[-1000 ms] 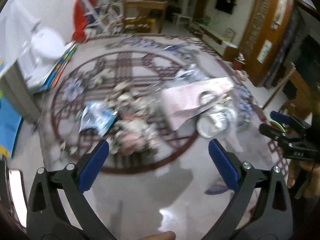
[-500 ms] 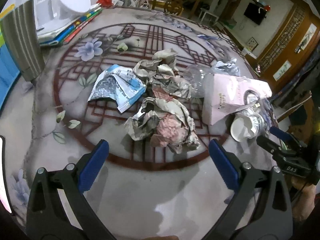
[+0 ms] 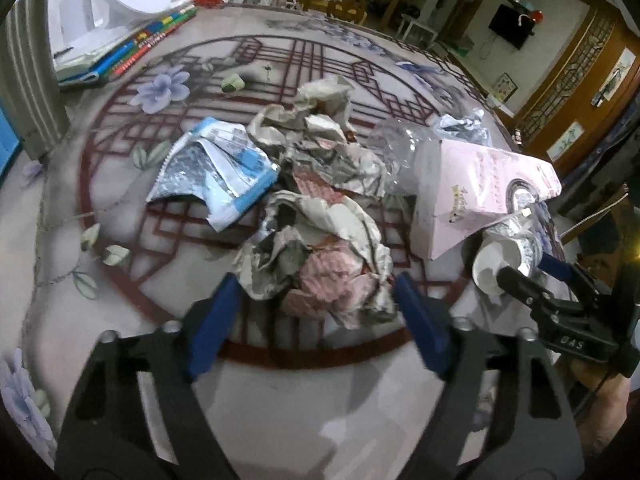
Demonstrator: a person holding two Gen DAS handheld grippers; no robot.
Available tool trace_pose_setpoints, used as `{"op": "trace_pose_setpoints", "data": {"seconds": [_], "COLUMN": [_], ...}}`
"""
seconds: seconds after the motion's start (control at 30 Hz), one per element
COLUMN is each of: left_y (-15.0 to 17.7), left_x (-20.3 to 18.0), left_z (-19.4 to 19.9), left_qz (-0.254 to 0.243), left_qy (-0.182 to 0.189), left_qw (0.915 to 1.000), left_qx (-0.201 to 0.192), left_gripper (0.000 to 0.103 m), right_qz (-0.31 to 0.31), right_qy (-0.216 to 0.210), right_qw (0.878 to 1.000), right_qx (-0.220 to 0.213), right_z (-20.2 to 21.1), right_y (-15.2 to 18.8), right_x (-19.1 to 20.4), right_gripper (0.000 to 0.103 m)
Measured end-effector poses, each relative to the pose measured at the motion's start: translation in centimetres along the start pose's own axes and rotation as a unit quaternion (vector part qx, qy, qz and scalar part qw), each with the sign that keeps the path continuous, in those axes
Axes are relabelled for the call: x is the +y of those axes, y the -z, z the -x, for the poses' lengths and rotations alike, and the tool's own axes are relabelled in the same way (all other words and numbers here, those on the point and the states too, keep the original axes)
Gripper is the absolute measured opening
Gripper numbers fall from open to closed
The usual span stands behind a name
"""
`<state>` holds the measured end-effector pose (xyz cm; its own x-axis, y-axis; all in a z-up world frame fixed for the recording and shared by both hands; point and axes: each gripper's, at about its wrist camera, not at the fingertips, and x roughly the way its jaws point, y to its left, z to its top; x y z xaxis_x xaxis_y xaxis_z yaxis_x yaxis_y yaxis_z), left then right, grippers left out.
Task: Collect trash
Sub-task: 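Grasp the crumpled paper ball with the left tool while the right grasps the white printed cup, then carry the paper ball and white cup to the bucket and release them inside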
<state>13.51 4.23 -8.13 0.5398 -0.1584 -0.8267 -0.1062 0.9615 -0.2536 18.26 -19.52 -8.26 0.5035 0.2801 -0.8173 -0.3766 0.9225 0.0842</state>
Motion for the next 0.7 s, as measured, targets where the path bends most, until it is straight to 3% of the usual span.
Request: {"op": "trace_pose_setpoints", "data": {"seconds": [0.1, 0.2, 0.37, 0.7], "left_y": [0.1, 0.2, 0.4, 1.4], "left_x": [-0.4, -0.6, -0.3, -1.4], "left_z": [0.0, 0.2, 1.0, 4.1], "left_qz": [-0.010, -0.011, -0.004, -0.022], "left_qy": [0.008, 0.018, 0.034, 0.038], "left_qw": [0.9999, 0.9998, 0.9994, 0.9984], "left_qx": [0.002, 0.001, -0.007, -0.037], "left_gripper": [0.045, 0.034, 0.028, 0.027], "right_qz": [0.003, 0.000, -0.004, -0.011], "right_qy": [-0.004, -0.011, -0.017, -0.038], "right_qw": [1.000, 1.000, 1.000, 0.999], "right_qx": [-0.005, -0.005, -0.012, -0.037], "right_z": [0.4, 0.7, 1.8, 4.8], "right_y": [0.1, 0.2, 0.6, 1.2], "right_x": [0.1, 0.1, 0.1, 0.6], "right_gripper": [0.082, 0.081, 0.081, 0.081]}}
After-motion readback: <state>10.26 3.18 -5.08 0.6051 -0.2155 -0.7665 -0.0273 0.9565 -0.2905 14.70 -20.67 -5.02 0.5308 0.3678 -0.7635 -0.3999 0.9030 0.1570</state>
